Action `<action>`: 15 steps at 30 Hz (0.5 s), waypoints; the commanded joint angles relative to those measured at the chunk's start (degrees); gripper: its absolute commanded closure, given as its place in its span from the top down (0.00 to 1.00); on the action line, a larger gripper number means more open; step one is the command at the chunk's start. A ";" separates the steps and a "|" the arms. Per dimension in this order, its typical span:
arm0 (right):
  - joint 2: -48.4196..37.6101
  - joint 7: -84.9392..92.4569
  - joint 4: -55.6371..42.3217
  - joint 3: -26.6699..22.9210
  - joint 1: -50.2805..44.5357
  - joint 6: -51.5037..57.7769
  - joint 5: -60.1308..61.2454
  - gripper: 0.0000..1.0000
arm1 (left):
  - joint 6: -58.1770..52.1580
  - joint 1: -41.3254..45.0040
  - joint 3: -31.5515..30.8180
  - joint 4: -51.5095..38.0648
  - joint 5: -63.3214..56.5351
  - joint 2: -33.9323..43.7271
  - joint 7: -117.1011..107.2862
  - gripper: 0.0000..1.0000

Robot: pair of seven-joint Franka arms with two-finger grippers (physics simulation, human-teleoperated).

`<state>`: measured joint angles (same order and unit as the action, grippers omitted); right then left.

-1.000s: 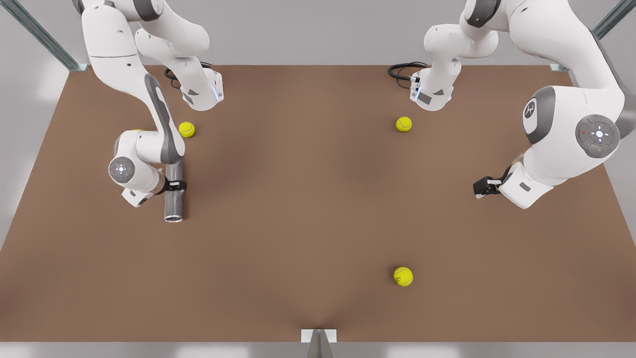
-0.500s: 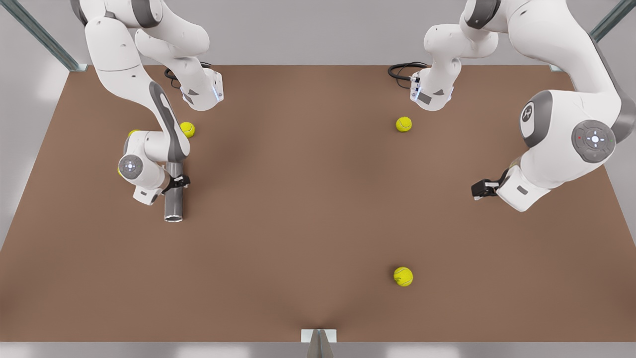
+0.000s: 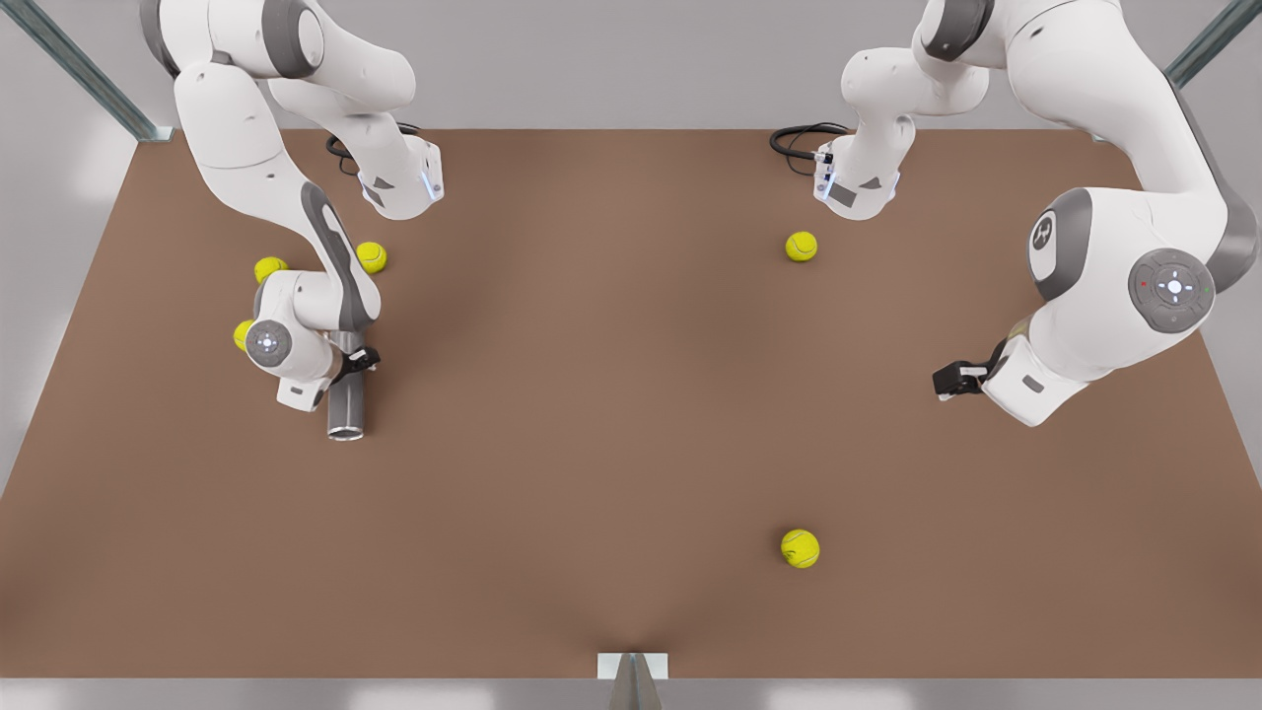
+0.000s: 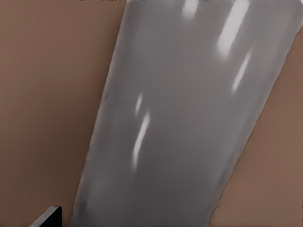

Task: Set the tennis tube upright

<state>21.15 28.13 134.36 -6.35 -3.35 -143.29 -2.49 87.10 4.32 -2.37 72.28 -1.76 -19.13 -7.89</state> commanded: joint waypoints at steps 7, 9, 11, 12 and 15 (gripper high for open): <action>0.12 0.00 0.12 -0.15 0.01 0.56 0.12 1.00 | -0.18 0.08 -0.01 -0.03 0.00 0.23 -0.64 1.00; 0.12 -0.09 0.03 -0.15 0.01 0.91 0.12 1.00 | -0.18 0.08 -0.01 -0.12 0.00 0.23 -0.64 1.00; 0.21 0.00 0.03 -0.15 0.01 1.52 0.20 0.92 | -0.18 0.08 -0.01 -0.12 0.00 0.23 -0.64 1.00; 0.12 0.00 0.03 -0.15 0.01 1.52 0.12 0.87 | -0.27 0.08 -0.01 -0.03 0.09 0.23 -0.72 1.00; 0.21 -0.09 -0.06 -0.15 0.01 1.61 0.12 0.83 | -0.36 0.08 -0.01 -0.03 0.09 0.32 -0.73 1.00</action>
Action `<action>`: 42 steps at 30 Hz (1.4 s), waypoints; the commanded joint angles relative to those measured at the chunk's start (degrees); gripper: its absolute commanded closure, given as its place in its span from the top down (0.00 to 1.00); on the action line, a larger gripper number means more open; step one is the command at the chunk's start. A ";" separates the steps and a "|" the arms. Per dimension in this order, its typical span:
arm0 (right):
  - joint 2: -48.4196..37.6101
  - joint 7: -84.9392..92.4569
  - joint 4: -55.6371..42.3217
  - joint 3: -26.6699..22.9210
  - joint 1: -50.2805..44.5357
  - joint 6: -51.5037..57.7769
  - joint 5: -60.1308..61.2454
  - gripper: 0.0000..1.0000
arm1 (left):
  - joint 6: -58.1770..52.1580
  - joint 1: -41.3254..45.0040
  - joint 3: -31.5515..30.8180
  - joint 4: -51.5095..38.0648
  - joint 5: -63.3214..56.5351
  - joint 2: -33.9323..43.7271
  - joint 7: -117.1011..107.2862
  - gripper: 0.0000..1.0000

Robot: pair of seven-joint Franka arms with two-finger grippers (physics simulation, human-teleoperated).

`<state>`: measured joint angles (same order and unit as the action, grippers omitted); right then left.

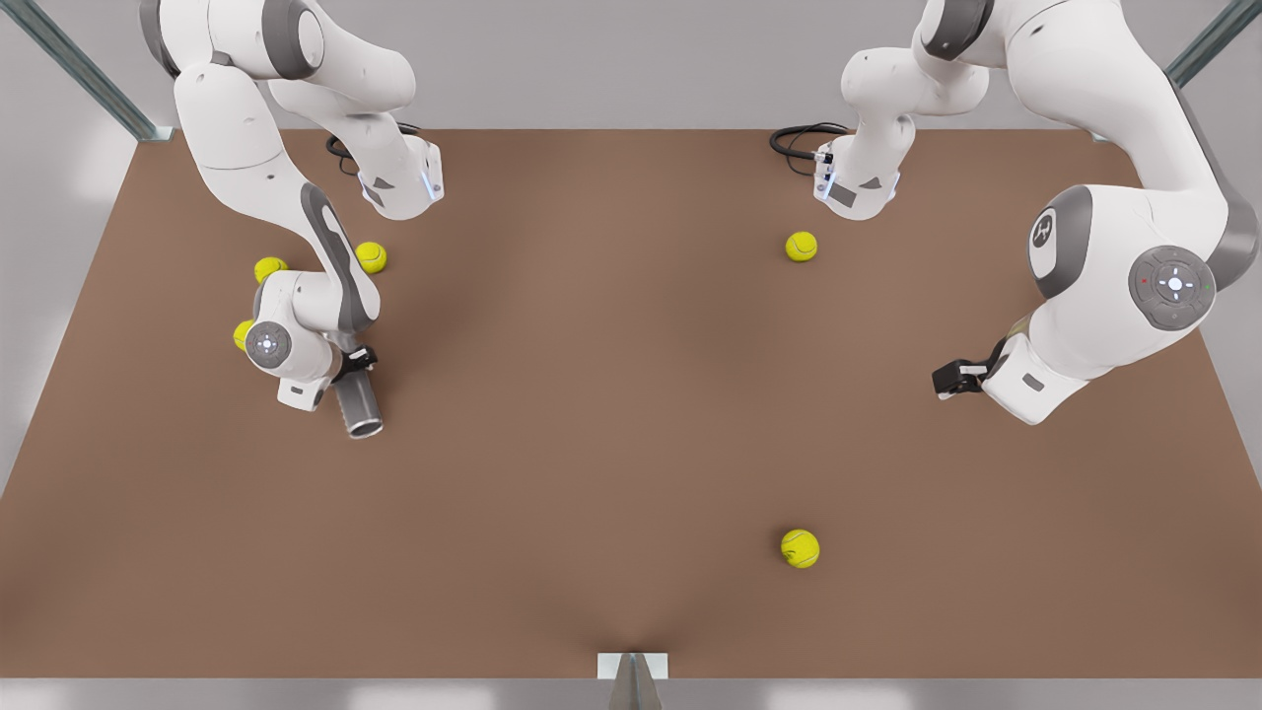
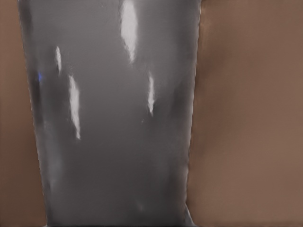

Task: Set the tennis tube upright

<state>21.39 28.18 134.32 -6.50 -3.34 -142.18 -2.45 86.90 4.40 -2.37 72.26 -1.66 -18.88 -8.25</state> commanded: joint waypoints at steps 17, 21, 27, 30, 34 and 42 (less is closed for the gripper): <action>0.06 -0.76 -3.01 0.09 -0.17 5.07 0.08 0.67 | -0.33 0.09 -0.09 -0.10 0.17 0.60 -0.36 1.00; -1.78 -0.49 -5.55 0.26 -0.88 8.76 -0.09 0.66 | -0.42 0.26 -0.18 -0.10 0.26 0.78 -1.86 1.00; -2.75 -0.40 -17.42 2.11 -11.51 11.04 -2.64 0.66 | -0.42 0.61 -0.27 -0.10 0.26 0.78 -2.38 1.00; 0.58 0.12 -27.44 2.11 -20.73 12.27 -9.76 0.66 | -0.42 0.61 -0.18 -0.10 0.17 0.78 -2.47 1.00; 8.67 0.39 -40.01 2.02 -30.14 12.36 -16.79 0.66 | -0.42 0.61 -0.18 -0.10 -0.01 0.60 -2.47 1.00; 20.97 -0.32 -56.18 2.11 -44.64 11.48 -21.19 0.66 | -0.42 1.40 -0.27 -0.10 0.08 0.69 -3.44 1.00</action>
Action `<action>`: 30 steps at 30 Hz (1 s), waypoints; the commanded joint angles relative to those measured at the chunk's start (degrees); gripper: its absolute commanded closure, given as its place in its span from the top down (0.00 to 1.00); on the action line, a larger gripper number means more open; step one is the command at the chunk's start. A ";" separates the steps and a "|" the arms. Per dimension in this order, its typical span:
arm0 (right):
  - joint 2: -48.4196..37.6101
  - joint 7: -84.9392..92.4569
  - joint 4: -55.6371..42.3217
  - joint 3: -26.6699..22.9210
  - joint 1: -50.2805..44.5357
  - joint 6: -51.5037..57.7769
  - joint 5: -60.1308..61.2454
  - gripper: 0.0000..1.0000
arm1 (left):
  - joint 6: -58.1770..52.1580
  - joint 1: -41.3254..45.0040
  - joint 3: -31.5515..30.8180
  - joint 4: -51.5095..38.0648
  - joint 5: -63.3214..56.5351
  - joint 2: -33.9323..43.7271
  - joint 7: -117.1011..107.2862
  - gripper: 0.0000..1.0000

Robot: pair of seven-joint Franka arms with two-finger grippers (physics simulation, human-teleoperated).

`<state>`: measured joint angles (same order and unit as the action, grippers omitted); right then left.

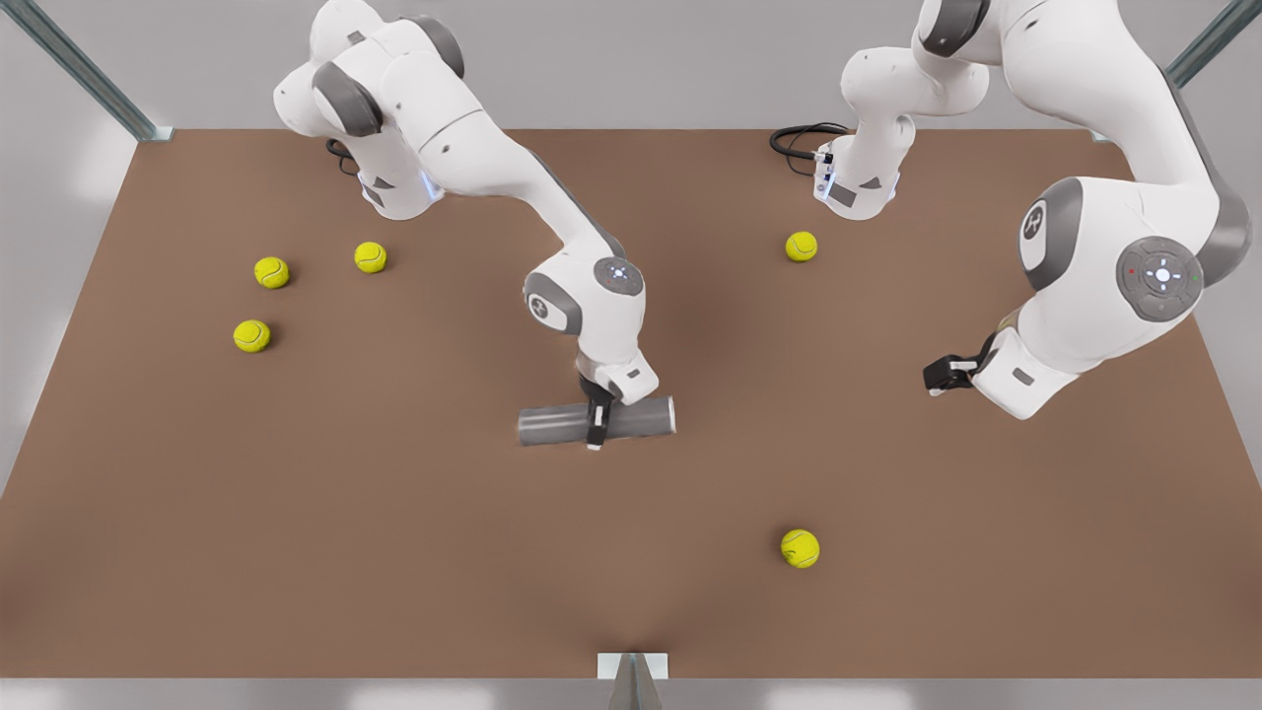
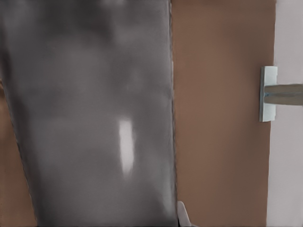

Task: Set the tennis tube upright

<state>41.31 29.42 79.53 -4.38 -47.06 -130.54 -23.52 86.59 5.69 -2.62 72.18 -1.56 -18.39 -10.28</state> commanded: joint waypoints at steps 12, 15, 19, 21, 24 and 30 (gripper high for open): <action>10.37 -5.08 -9.22 0.08 -7.08 0.02 18.51 0.66 | -0.11 1.95 -0.02 -0.03 -0.02 -0.07 -5.01 1.00; 11.51 -4.99 -10.01 0.08 -8.04 -0.24 18.51 0.66 | -0.02 1.86 -0.02 -0.03 -0.20 -0.25 -5.01 1.00; 13.01 -4.81 -10.97 0.08 -8.48 -0.42 18.51 0.66 | 0.33 1.86 -0.02 -0.03 -0.46 -0.42 -4.92 1.00; 13.45 -4.90 -11.33 0.08 -8.49 -0.42 18.51 0.66 | 0.42 1.86 0.07 -0.03 -0.55 -0.42 -4.92 1.00; 13.80 -4.90 -11.24 0.25 -8.92 -1.21 18.51 1.00 | 0.33 1.86 0.07 -0.03 -0.55 -0.42 -5.01 1.00; 13.71 -4.81 -11.59 0.25 -8.92 -1.30 18.60 1.00 | 0.33 2.13 -0.02 -0.11 -0.11 -0.33 -10.89 1.00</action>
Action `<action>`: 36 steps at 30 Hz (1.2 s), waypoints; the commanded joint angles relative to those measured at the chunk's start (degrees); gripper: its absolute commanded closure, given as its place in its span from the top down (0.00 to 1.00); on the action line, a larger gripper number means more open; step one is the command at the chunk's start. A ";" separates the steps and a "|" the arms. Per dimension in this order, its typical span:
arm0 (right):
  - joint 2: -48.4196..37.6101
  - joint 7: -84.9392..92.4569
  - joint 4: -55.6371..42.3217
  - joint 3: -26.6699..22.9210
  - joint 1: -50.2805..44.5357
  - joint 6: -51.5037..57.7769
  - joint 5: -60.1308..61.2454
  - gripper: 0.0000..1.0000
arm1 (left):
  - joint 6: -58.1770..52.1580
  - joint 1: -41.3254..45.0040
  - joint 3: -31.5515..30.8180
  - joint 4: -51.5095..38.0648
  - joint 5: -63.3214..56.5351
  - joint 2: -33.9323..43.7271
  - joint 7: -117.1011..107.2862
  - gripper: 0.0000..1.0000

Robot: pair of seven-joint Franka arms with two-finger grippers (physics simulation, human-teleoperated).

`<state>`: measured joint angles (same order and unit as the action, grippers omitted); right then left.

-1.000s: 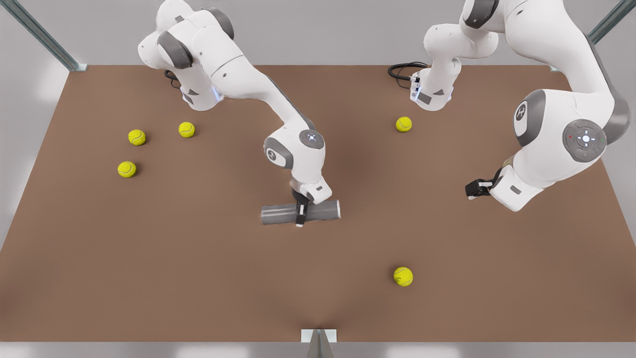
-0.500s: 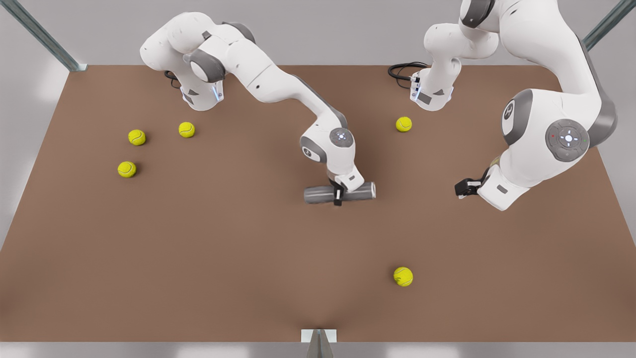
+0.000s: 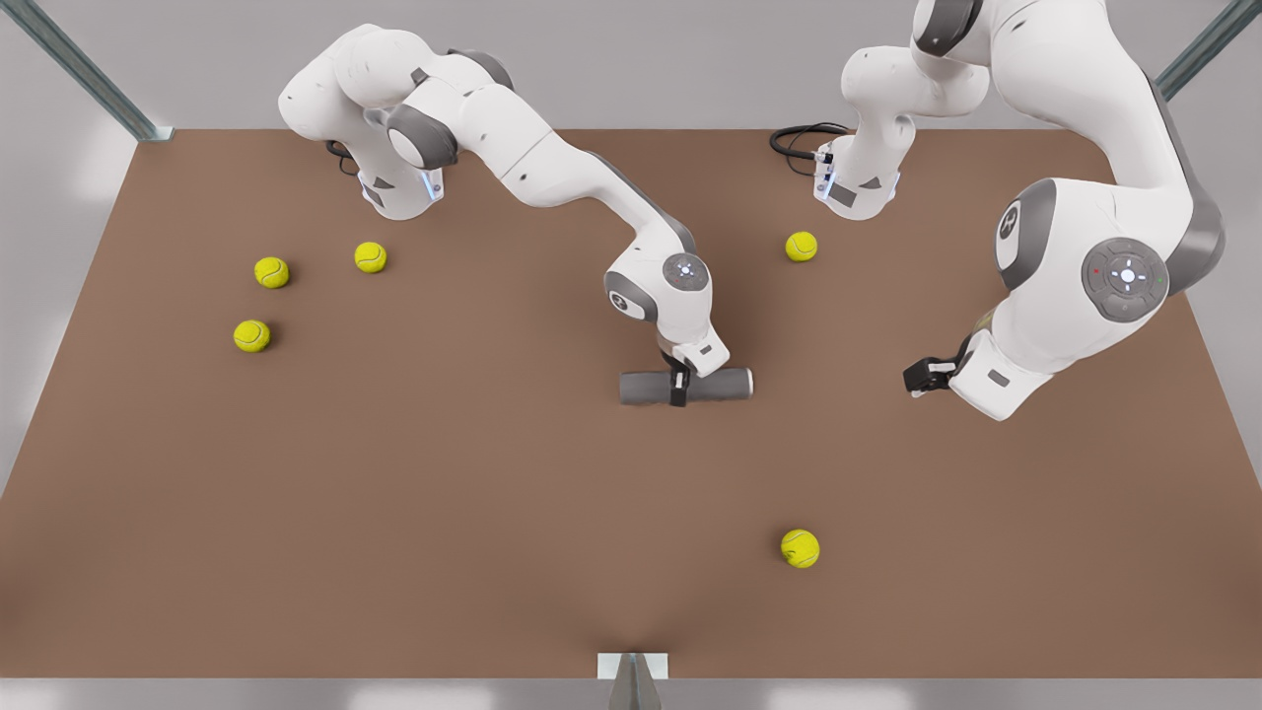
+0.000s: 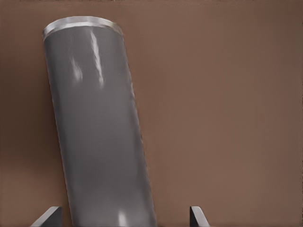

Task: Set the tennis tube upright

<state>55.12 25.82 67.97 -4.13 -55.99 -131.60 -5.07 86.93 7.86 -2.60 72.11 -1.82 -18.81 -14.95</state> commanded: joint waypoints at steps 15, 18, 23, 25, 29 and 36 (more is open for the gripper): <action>-38.07 -16.50 1.38 -20.39 25.75 57.16 12.55 1.00 | 18.97 14.81 -4.96 -0.39 3.93 -7.73 -78.81 1.00; -47.91 -16.68 4.28 -20.84 32.69 58.38 5.25 1.00 | 23.10 18.42 -4.87 0.04 2.79 -9.14 -107.27 1.00; -49.60 -32.23 11.22 -20.84 36.56 60.32 6.30 1.00 | 32.42 20.88 -4.34 11.64 2.44 -6.50 -115.90 1.00; -41.78 -31.36 10.08 -20.84 37.70 61.99 7.44 1.00 | 34.43 21.23 -4.17 18.05 2.35 -3.88 -117.23 1.00; -39.74 -31.27 9.38 -20.84 38.41 61.11 8.15 1.00 | 45.34 21.23 -3.02 32.82 2.35 1.49 -118.73 1.00; -41.76 -31.27 9.03 -20.84 38.41 59.44 8.59 1.00 | 48.42 24.83 -3.02 35.73 2.44 -0.44 -120.92 1.00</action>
<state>13.45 4.22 77.06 -24.90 -17.56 -72.48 3.16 130.83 32.08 -5.62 107.76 0.60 -19.34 -103.33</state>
